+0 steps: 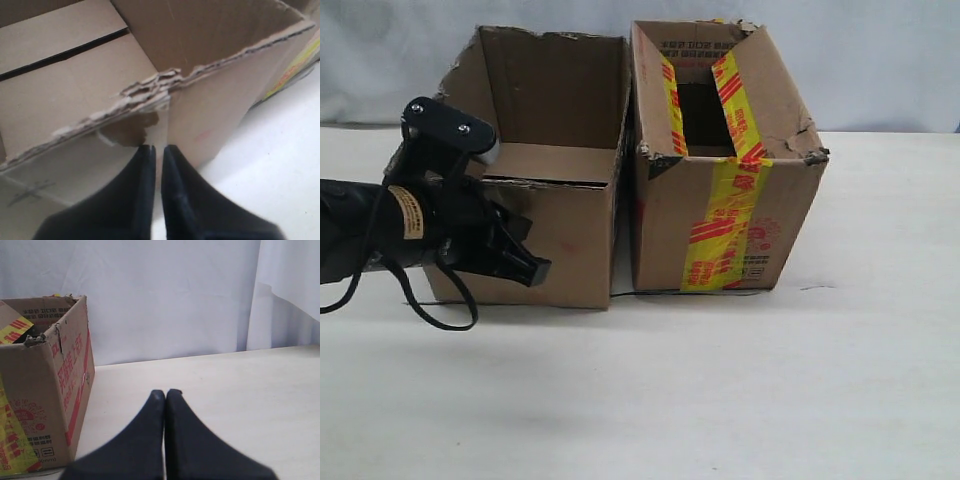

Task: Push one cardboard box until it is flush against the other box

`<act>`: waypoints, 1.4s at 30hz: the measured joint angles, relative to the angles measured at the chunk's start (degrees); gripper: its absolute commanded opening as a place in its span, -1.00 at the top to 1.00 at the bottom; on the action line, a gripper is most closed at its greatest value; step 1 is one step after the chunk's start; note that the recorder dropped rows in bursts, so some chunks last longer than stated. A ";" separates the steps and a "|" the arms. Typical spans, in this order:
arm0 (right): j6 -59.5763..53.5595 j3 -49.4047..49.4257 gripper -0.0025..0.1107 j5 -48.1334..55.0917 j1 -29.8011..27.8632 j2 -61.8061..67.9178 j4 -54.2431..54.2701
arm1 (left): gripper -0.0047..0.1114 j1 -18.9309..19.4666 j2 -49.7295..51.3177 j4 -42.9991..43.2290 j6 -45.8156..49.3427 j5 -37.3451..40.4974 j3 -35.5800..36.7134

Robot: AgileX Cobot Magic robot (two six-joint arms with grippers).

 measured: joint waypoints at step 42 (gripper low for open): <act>0.00 0.00 0.96 0.00 0.00 0.00 0.00 | 0.92 -7.45 -81.52 4.87 4.31 14.73 24.83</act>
